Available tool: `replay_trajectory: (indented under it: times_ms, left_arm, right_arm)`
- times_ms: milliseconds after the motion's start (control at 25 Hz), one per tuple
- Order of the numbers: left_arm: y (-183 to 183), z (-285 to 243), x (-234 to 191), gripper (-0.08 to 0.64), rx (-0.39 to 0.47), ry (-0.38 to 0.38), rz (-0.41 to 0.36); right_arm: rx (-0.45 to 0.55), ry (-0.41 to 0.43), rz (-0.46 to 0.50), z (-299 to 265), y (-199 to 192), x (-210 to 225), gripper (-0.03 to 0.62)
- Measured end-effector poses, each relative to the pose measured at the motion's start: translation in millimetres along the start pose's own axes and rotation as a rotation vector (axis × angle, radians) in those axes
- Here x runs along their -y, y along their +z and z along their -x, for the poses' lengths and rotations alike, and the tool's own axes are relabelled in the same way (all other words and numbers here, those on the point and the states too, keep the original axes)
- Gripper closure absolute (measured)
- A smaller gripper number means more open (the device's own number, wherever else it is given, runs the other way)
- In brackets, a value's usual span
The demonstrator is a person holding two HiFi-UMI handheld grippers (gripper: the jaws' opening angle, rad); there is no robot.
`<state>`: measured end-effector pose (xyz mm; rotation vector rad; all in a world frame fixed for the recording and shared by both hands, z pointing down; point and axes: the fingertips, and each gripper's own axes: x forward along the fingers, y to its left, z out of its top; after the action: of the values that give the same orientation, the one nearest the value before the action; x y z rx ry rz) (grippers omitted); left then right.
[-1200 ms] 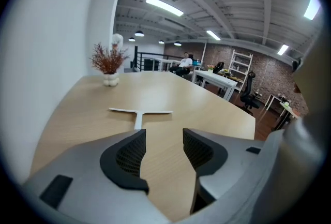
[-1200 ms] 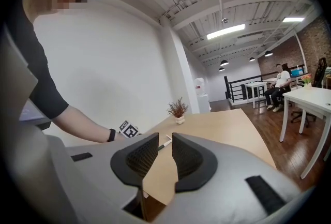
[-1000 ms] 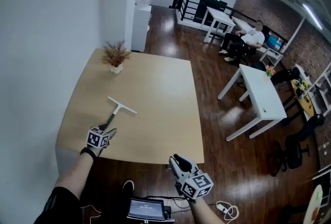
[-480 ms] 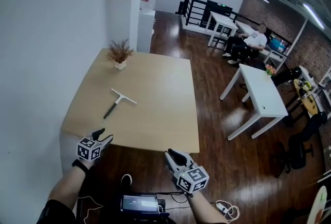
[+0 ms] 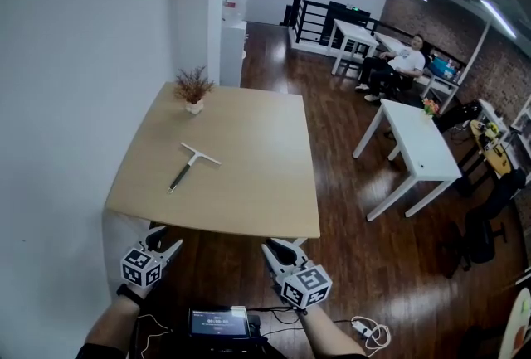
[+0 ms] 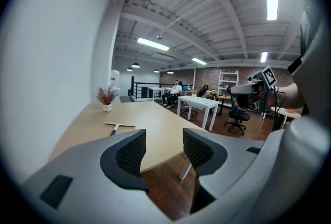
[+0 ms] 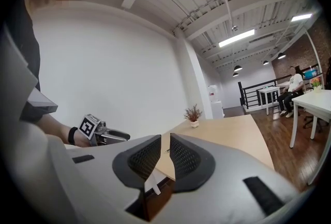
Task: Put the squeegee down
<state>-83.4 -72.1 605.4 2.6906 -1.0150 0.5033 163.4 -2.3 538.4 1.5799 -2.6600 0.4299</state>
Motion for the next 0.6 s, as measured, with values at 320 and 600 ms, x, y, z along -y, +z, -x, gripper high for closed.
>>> replay_trajectory:
  times_ms: [320,600]
  left_arm:
    - [-9,37,18,0.334,0.019,-0.051,-0.011]
    - [-31,58,9,0.334,0.008,-0.071,0.002]
  right_arm:
    - [-0.001,-0.032,-0.001,-1,-2,-32,0.517]
    - [0.002,-0.062,0.009,-2,-2,-56,0.517]
